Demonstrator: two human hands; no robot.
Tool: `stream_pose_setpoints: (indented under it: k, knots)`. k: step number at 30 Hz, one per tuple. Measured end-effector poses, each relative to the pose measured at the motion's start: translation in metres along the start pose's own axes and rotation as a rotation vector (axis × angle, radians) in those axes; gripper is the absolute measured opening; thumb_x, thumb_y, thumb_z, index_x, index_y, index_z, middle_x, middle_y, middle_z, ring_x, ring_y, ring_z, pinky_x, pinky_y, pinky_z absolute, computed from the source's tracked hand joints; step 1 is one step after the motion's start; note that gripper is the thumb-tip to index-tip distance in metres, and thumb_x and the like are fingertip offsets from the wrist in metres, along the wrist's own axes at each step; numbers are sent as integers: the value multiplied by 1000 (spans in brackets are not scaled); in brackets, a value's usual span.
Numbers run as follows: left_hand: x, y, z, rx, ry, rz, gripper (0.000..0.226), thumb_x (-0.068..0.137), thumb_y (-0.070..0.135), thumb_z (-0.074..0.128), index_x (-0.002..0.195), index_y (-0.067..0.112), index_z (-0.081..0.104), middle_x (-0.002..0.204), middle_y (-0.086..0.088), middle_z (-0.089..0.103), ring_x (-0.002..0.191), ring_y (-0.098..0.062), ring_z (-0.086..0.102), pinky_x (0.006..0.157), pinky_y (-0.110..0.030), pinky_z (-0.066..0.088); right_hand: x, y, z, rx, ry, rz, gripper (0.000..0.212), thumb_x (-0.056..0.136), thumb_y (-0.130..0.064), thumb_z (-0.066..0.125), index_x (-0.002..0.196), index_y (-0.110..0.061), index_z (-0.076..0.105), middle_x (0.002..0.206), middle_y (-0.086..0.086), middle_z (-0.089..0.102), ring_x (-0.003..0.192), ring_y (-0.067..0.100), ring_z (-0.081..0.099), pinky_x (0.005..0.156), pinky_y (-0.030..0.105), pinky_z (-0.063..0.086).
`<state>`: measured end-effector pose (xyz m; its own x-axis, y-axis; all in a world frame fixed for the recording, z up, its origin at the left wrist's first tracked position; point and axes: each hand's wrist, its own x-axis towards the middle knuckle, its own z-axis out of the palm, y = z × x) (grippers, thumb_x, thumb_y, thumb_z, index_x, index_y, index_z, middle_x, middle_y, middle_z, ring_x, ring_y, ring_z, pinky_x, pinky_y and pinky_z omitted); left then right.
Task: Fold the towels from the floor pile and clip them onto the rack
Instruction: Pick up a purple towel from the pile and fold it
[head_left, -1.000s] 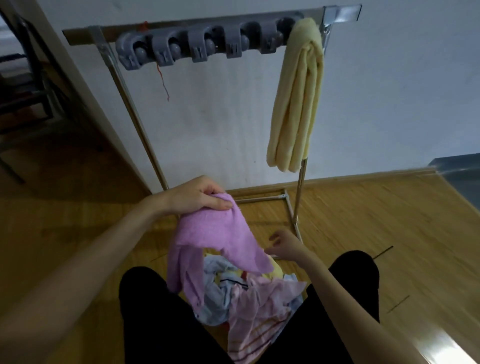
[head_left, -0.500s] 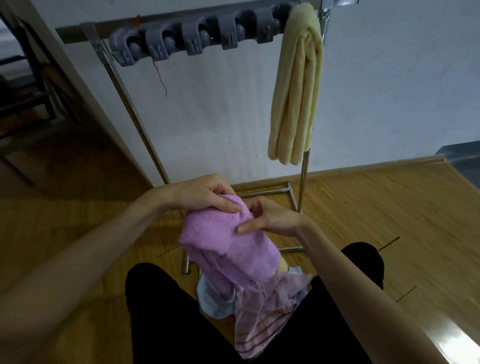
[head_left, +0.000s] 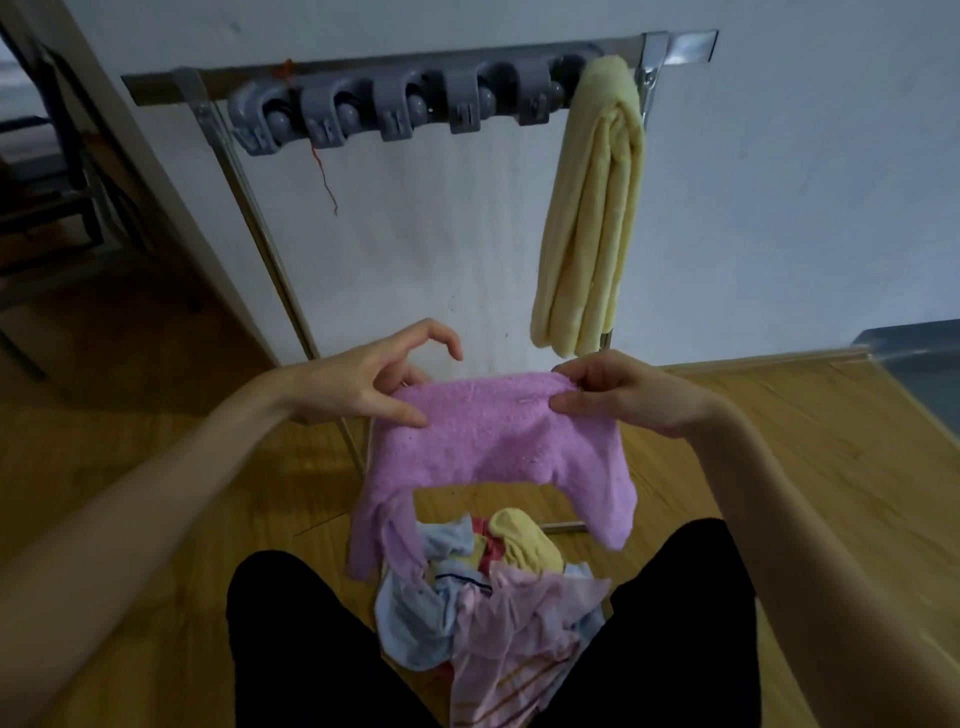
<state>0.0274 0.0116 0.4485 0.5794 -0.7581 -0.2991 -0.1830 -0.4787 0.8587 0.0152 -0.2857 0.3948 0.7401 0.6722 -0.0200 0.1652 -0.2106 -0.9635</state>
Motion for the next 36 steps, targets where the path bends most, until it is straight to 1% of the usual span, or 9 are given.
stream_pose_setpoints:
  k: [3,6,10,13,16,20,27,33,36]
  knots:
    - [2,11,-9,86,-10,49,27,87,-12,55,107,4,48,91,-1,58,75,-4,62,61,-12,48,0,-13,-11,-5,-22,-63,31,92,4,55,123,2,52,111,6,65,104,22,62,87,34,52]
    - [11,19,-19,348,-91,19,27,88,-6,57,86,18,70,87,13,62,83,-3,59,74,-13,45,3,-28,-26,-82,-99,-109,33,91,13,50,121,1,52,115,10,61,112,28,58,93,35,49]
    - [22,31,-27,593,-107,-71,29,92,6,55,99,26,75,98,17,68,94,2,60,82,-14,46,14,-48,-38,-355,-268,-16,32,91,13,50,113,-3,67,115,1,67,110,15,62,91,25,49]
    - [28,42,-28,749,15,-81,28,94,15,52,111,28,70,98,22,63,93,3,58,82,-14,46,27,-55,-34,-603,-232,34,44,85,12,54,116,-15,70,117,-6,68,109,4,62,93,18,47]
    - [30,48,-29,850,200,-75,31,95,14,45,114,23,68,88,19,54,85,-1,52,72,-15,41,40,-55,-31,-777,-78,44,54,78,14,50,117,-19,69,115,-3,69,107,15,63,95,29,48]
    - [40,46,-35,930,512,-21,27,97,20,42,110,19,66,90,6,50,85,-10,51,70,-21,35,56,-60,-30,-975,325,-52,63,70,15,45,117,-20,70,108,4,72,95,23,65,75,23,43]
    - [67,50,-50,979,1027,43,38,85,26,67,116,7,60,98,-6,56,86,-21,55,75,-28,45,84,-72,-36,-947,792,-267,56,72,13,42,112,-16,70,106,6,71,91,29,65,68,42,54]
    - [88,61,-63,1113,1414,63,38,83,37,64,108,8,61,103,-13,56,95,-31,54,77,-40,41,101,-96,-48,-882,1064,-336,30,84,-10,37,90,-9,66,108,2,67,78,16,57,52,28,43]
    - [99,76,-71,1035,1446,152,42,81,31,67,116,11,57,107,-14,56,96,-33,56,77,-40,43,107,-106,-54,-877,1211,-304,33,81,-7,38,100,-7,65,110,7,65,77,16,51,54,23,31]
